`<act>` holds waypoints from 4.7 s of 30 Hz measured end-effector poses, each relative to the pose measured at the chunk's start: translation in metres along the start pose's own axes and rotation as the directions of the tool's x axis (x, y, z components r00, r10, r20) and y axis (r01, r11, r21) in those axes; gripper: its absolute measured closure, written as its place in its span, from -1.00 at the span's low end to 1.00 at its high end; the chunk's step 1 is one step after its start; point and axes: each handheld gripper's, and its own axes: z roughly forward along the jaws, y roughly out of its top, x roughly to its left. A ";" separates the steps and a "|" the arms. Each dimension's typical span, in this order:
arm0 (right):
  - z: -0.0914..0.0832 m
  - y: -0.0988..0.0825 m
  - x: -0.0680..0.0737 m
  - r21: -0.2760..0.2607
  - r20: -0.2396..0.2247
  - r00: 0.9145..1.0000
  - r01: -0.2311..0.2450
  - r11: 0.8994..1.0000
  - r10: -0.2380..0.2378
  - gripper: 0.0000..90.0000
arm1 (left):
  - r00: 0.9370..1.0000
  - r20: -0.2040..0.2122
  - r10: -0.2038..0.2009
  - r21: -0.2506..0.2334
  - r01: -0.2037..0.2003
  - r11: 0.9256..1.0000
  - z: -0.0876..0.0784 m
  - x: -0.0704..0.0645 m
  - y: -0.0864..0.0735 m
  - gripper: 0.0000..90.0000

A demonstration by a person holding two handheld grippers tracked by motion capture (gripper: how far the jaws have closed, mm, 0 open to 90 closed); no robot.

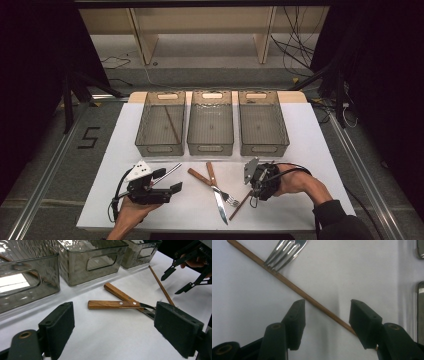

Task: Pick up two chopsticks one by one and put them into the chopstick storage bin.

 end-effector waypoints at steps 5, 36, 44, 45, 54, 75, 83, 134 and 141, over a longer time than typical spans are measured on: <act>0.004 0.002 -0.001 0.026 -0.008 1.000 0.025 0.999 -0.025 0.10 | 1.000 -0.001 -0.002 0.001 0.002 1.000 0.000 0.000 0.000 -0.64; 0.015 0.009 -0.005 0.078 -0.089 0.992 0.099 0.992 -0.092 0.29 | 1.000 0.005 -0.001 0.007 0.001 1.000 0.002 -0.001 -0.001 -0.64; 0.016 0.010 -0.008 0.092 -0.122 0.989 0.095 0.991 -0.083 0.34 | 1.000 0.009 0.002 0.008 -0.002 1.000 0.002 -0.002 0.000 -0.64; 0.016 0.010 -0.008 0.093 -0.124 0.989 0.093 0.991 -0.081 0.35 | 1.000 0.009 0.002 0.007 -0.002 1.000 0.002 -0.001 0.000 -0.64; 0.015 0.011 -0.006 0.093 -0.132 0.987 0.109 0.990 -0.096 0.49 | 1.000 0.009 0.003 0.008 -0.003 1.000 0.002 -0.002 0.000 -0.64; 0.012 0.011 0.007 0.104 -0.155 0.957 0.261 0.960 -0.244 0.89 | 1.000 0.012 -0.007 0.009 0.007 1.000 0.003 -0.001 0.000 -0.64; 0.011 0.011 0.010 0.103 -0.165 0.952 0.277 0.955 -0.258 0.90 | 1.000 0.012 -0.009 0.010 0.009 1.000 0.003 0.000 0.000 -0.64; -0.034 0.061 -0.006 -0.366 -0.160 0.894 -0.447 0.816 0.418 0.91 | 0.990 0.117 -0.084 -0.035 0.088 0.995 0.015 -0.014 0.036 -0.59; -0.040 0.070 -0.008 -0.389 -0.206 0.863 -0.504 0.771 0.461 0.90 | 0.981 0.160 -0.108 -0.029 0.114 0.993 0.025 -0.021 0.054 -0.45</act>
